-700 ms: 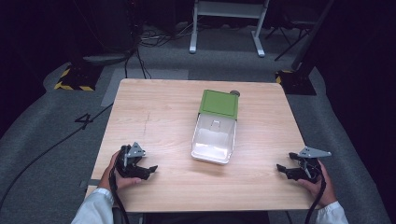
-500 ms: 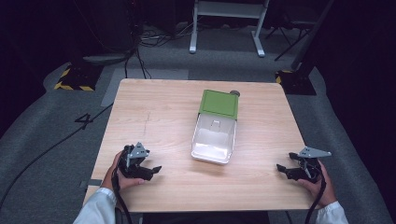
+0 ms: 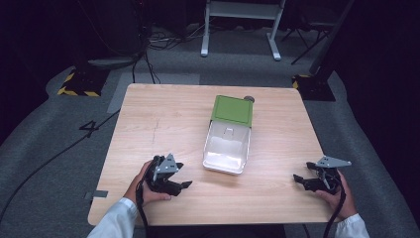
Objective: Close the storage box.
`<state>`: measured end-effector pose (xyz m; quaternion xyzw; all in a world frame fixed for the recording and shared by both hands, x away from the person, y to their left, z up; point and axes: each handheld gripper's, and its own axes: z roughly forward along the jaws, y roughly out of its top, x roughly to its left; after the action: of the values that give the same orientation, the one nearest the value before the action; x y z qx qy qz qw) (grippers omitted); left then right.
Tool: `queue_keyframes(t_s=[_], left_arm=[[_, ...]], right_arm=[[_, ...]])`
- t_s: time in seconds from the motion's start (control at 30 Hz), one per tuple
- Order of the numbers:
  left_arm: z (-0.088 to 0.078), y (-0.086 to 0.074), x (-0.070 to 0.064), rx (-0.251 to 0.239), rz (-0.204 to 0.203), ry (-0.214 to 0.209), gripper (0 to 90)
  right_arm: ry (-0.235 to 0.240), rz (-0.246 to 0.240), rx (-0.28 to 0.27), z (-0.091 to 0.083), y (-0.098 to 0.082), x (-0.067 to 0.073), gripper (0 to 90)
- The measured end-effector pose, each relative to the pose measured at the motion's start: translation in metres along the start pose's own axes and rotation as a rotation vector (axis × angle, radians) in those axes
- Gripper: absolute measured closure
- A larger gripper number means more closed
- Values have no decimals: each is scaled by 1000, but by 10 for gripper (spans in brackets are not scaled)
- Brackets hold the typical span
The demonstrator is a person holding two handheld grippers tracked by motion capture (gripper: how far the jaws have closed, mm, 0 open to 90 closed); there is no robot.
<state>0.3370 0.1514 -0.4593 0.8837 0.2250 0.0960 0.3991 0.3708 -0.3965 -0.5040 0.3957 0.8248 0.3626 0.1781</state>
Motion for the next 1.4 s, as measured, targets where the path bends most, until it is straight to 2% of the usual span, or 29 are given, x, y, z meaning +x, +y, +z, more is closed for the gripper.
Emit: queue_keyframes(t_s=[0.13, 0.37, 0.57, 0.7, 0.8, 0.87, 0.97, 1.27, 1.33, 1.37, 1.4], left_arm=[[6, 14, -11, 10, 48, -30, 340], [15, 35, -24, -4, 93, -73, 344], [24, 54, -33, -7, 131, -89, 362], [31, 66, -36, -15, 139, -99, 388], [41, 75, -38, 3, 160, -96, 419], [46, 79, -39, 8, 154, -89, 451], [59, 86, -40, 26, 163, -102, 482], [85, 96, -42, 74, 199, -118, 504], [86, 97, -40, 67, 195, -125, 507], [88, 98, -39, 59, 190, -129, 546], [90, 98, -39, 66, 198, -122, 546]], right_arm=[[0, 0, 0, 0, 0, 0, 159], [0, 0, 0, 0, 0, 0, 158], [0, 0, 0, 0, 0, 0, 159], [0, 0, 0, 0, 0, 0, 159], [0, 0, 0, 0, 0, 0, 159], [0, 0, 0, 0, 0, 0, 159], [0, 0, 0, 0, 0, 0, 159], [0, -1, 0, 0, 0, 0, 159], [0, -1, 0, 0, 0, 0, 159], [0, -1, 0, 0, 0, 0, 159], [0, -1, 0, 0, 0, 0, 159]])
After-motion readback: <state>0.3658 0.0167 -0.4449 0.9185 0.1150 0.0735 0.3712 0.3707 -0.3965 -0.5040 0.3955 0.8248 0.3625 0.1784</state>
